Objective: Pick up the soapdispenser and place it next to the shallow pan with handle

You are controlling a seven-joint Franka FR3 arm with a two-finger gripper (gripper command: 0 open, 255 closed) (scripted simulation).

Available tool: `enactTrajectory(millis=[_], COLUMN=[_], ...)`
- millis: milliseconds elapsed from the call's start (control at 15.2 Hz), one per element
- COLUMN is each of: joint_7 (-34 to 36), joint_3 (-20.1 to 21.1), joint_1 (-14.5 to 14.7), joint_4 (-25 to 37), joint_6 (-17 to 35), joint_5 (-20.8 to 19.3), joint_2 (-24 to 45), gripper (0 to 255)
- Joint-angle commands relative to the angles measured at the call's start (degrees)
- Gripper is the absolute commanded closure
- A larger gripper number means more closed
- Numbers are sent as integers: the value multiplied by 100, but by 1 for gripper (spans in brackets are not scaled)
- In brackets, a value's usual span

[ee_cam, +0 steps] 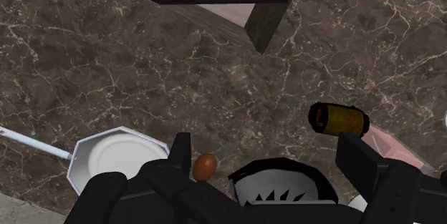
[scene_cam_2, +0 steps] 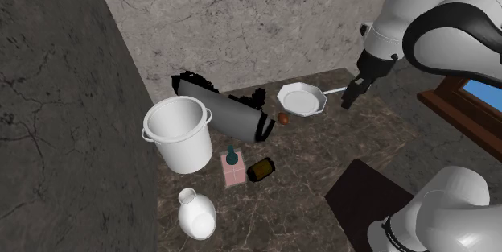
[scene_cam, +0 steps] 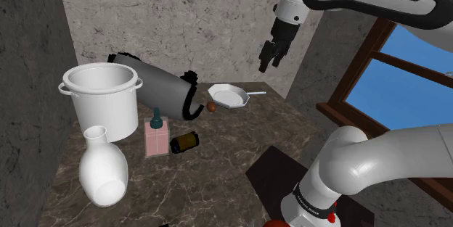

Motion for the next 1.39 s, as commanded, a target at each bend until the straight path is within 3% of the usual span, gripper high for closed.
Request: enactTrajectory(millis=[0,660,1320], joint_7=[0,865,1686], joint_3=[0,712,1359], joint_1=[0,323,567], joint_4=[0,3,707], joint_6=[0,1228,2238], joint_5=[0,503,649], joint_2=[0,1287,3009], gripper=[0,0,0])
